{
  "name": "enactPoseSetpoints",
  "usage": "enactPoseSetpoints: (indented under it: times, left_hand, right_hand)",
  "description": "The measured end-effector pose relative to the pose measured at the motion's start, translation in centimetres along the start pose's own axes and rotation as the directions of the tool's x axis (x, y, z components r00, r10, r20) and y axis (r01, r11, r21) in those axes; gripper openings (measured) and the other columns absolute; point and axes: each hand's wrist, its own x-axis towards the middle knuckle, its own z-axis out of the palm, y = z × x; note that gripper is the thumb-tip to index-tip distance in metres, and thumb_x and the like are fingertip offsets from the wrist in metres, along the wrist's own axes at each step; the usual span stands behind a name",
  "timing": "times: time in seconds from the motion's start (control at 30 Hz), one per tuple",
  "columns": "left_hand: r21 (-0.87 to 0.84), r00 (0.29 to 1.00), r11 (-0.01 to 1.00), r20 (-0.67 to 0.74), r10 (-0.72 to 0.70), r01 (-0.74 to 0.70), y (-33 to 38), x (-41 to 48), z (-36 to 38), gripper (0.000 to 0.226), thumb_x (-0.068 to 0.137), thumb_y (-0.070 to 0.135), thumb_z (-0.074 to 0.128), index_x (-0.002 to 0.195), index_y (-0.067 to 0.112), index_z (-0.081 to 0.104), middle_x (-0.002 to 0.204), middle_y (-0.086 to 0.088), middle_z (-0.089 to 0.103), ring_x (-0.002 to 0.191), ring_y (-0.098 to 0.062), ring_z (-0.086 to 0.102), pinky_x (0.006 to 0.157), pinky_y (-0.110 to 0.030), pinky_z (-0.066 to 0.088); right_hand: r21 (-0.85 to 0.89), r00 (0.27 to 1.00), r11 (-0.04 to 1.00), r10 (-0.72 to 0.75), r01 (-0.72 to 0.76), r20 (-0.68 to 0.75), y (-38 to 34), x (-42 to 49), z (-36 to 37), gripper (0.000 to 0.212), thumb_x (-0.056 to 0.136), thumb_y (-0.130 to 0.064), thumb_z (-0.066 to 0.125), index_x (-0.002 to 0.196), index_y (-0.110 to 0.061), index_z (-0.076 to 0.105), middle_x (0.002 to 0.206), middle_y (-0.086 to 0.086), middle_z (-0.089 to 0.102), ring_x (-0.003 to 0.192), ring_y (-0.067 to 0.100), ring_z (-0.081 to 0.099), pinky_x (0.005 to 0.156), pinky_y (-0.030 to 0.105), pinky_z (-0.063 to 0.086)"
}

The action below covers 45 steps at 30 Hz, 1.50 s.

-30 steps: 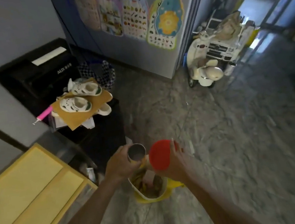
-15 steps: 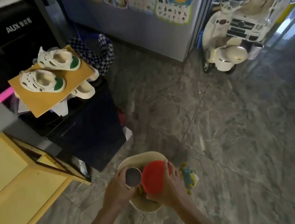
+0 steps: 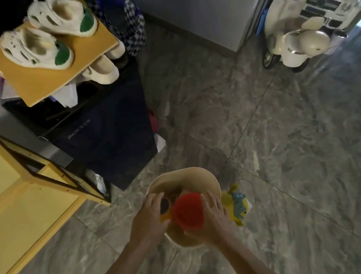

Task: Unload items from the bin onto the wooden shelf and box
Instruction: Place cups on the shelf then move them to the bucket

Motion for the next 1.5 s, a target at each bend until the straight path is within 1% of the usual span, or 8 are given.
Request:
enactPoseSetpoints:
  times: [0.2,0.33,0.47,0.63,0.87,1.17,1.3,1.5]
  left_hand:
    - [0.058,0.993,0.995,-0.071,0.090,-0.085,2.5,-2.1,-6.5,0.083,0.085,0.055,0.074,0.157,0.034,0.036,0.152,0.015,0.039,0.130,-0.008,0.054,0.104,-0.031,0.053]
    - [0.086,0.985,0.991,-0.127,0.114,-0.104,5.0,-3.8,-13.2,0.086,0.084,0.069,0.065,0.156,0.030,0.041,0.150,0.011,0.042,0.133,-0.012,0.054,0.104,-0.031,0.051]
    - [0.095,0.971,0.987,-0.192,0.143,-0.126,8.5,-6.2,-20.9,0.093,0.084,0.077,0.059,0.160,0.028,0.038,0.154,0.009,0.040,0.136,-0.015,0.050,0.110,-0.038,0.049]
    - [0.117,0.940,0.973,-0.258,0.224,-0.200,13.0,-8.8,-32.2,0.094,0.084,0.082,0.048,0.160,0.029,0.036,0.158,0.007,0.040,0.143,-0.017,0.047,0.114,-0.042,0.045]
    - [0.196,0.850,0.931,-0.382,0.362,-0.308,18.5,-13.6,-45.2,0.086,0.091,0.070,0.062,0.161,0.026,0.039,0.167,0.003,0.037,0.152,-0.020,0.037,0.120,-0.039,0.037]
    - [0.286,0.806,0.933,-0.486,0.338,-0.219,21.4,-16.8,-53.6,0.098,0.084,0.085,0.041,0.165,0.031,0.029,0.170,0.004,0.031,0.159,-0.019,0.025,0.129,-0.046,0.022]
    - [0.270,0.773,0.948,-0.559,0.298,-0.170,21.1,-19.4,-56.0,0.091,0.088,0.080,0.044,0.163,0.029,0.034,0.167,0.001,0.036,0.157,-0.022,0.028,0.129,-0.049,0.023]
    - [0.253,0.742,0.967,-0.642,0.192,-0.032,16.6,-23.2,-57.9,0.097,0.085,0.086,0.029,0.160,0.026,0.038,0.163,-0.002,0.043,0.152,-0.025,0.038,0.125,-0.050,0.030]
  right_hand:
    - [0.058,0.998,0.997,-0.053,0.054,-0.027,-2.4,-3.0,-6.8,0.112,0.070,-0.082,0.068,0.160,-0.031,0.025,0.167,0.000,0.030,0.151,0.024,0.033,0.122,0.043,0.035]
    - [0.073,0.990,0.996,-0.049,0.059,-0.129,-4.4,-5.8,-13.2,0.121,0.073,-0.088,0.061,0.166,-0.022,0.021,0.172,0.003,0.024,0.156,0.023,0.028,0.125,0.044,0.033]
    - [0.118,0.978,0.990,-0.052,0.077,-0.201,-6.4,-9.0,-20.6,0.124,0.069,-0.093,0.060,0.165,-0.025,0.020,0.171,0.001,0.022,0.155,0.026,0.033,0.120,0.049,0.041]
    - [0.108,0.941,0.991,-0.043,0.084,-0.336,-8.9,-13.8,-30.8,0.123,0.072,-0.094,0.054,0.166,-0.024,0.016,0.172,0.002,0.023,0.151,0.027,0.038,0.115,0.045,0.047]
    - [0.121,0.859,0.987,-0.030,0.106,-0.511,-12.8,-21.8,-43.5,0.113,0.076,-0.090,0.057,0.165,-0.028,0.024,0.165,0.003,0.040,0.144,0.026,0.048,0.108,0.045,0.052]
    - [0.100,0.766,0.991,-0.003,0.088,-0.642,-16.5,-26.4,-51.0,0.121,0.068,-0.100,0.045,0.158,-0.020,0.035,0.157,0.010,0.049,0.141,0.033,0.051,0.108,0.051,0.052]
    - [0.085,0.744,0.987,-0.047,0.138,-0.666,-19.5,-26.5,-51.8,0.117,0.068,-0.098,0.045,0.157,-0.021,0.036,0.153,0.006,0.052,0.138,0.032,0.053,0.105,0.052,0.054]
    - [0.010,0.744,0.957,-0.220,0.291,-0.631,-26.3,-26.2,-51.9,0.116,0.080,-0.090,0.052,0.163,-0.013,0.027,0.162,0.011,0.041,0.144,0.036,0.047,0.109,0.050,0.050]
